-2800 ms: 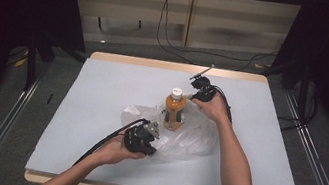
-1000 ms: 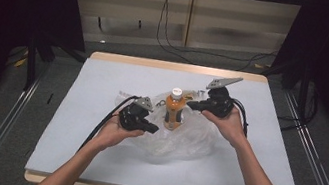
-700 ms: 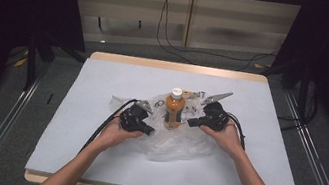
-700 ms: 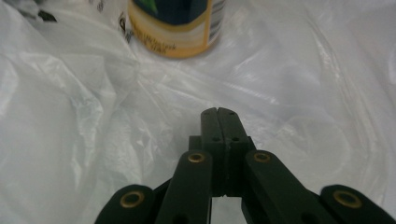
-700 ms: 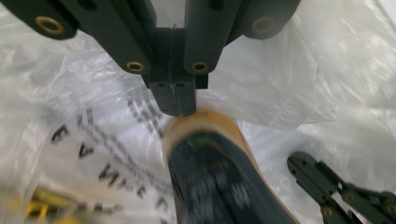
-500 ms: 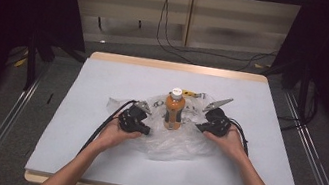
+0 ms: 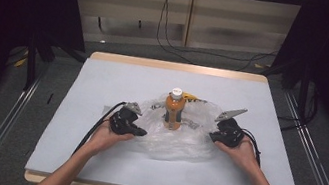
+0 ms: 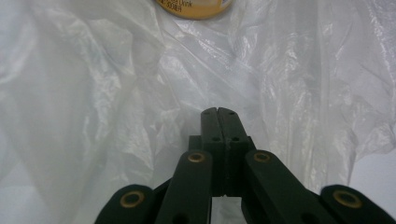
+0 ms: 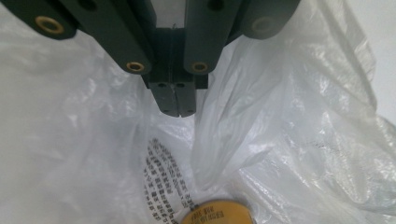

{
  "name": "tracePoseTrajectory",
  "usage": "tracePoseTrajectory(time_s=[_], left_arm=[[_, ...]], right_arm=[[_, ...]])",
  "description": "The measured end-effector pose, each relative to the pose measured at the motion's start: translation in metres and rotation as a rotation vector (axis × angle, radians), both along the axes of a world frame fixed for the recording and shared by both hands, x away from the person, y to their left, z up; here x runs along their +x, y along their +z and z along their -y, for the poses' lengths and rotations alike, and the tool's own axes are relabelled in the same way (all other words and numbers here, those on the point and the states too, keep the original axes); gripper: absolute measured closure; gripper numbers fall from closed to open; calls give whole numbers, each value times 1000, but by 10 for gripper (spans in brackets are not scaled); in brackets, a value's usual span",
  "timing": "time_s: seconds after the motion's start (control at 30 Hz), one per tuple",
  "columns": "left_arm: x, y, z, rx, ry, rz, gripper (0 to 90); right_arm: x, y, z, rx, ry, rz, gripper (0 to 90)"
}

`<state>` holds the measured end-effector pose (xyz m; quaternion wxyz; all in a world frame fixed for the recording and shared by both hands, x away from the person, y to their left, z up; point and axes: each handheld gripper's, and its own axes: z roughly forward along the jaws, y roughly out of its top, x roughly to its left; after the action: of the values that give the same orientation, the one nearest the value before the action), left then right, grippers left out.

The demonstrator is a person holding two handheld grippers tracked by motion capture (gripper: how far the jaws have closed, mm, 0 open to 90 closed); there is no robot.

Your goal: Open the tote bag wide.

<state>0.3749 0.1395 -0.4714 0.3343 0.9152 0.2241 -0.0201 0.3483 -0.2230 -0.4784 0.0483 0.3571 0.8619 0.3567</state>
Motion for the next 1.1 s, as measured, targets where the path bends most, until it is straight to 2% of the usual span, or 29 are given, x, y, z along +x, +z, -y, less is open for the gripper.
tracePoseTrajectory(time_s=[0.07,0.13,0.2,0.23,0.27,0.3,0.33,0.37,0.4,0.43,0.5,0.53,0.57,0.63,0.67,0.73,0.77,0.8,0.83,0.9,0.97,1.0,1.03,1.1], left_arm=[[-1,2,1,-30,11,-2,900],[-3,5,1,-78,-1,21,900],[-8,10,1,-148,11,36,900],[-10,14,0,-170,11,46,900],[-13,18,-2,-185,7,59,900],[-17,20,-3,-218,9,80,900],[-20,24,-6,-222,7,94,900],[-23,25,-7,-252,10,98,900],[-27,27,-9,-271,13,120,900],[-30,28,-11,-283,18,139,900],[-33,30,-15,-324,25,139,845],[-35,32,-16,-323,18,154,847],[-37,32,-16,-329,20,170,843],[-41,35,-18,-359,32,185,750],[-43,38,-20,-367,32,212,723],[-48,45,-24,-409,48,252,614],[-51,48,-27,-426,62,274,580],[-53,51,-30,-424,84,303,522],[-55,54,-33,-438,104,305,435],[-59,57,-40,-464,139,319,345],[-62,58,-50,-449,174,347,238],[-63,57,-54,-469,181,343,214],[-65,58,-59,-452,208,359,193],[-67,56,-69,-453,239,383,149]], right_arm=[[-3,1,0,-7,-4,6,900],[-4,2,1,14,-25,29,900],[-6,7,5,65,-52,61,900],[-8,10,6,99,-54,76,900],[-10,14,8,120,-65,97,900],[-13,17,9,139,-81,118,900],[-17,20,10,159,-89,134,900],[-21,23,12,179,-101,159,900],[-24,26,14,203,-119,174,900],[-28,28,17,222,-138,193,853],[-34,33,21,252,-169,233,696],[-37,35,23,267,-185,246,655],[-40,36,24,285,-174,253,594],[-47,39,25,277,-201,293,436],[-50,40,26,298,-197,292,413],[-58,43,26,299,-212,345,301],[-61,44,27,310,-211,355,249],[-64,46,28,315,-220,363,187],[-68,47,28,317,-234,385,141],[-74,50,32,329,-251,410,95],[-80,51,35,331,-274,431,56],[-83,52,37,326,-282,439,53],[-87,52,39,326,-288,449,39],[-92,51,42,324,-298,450,34]])
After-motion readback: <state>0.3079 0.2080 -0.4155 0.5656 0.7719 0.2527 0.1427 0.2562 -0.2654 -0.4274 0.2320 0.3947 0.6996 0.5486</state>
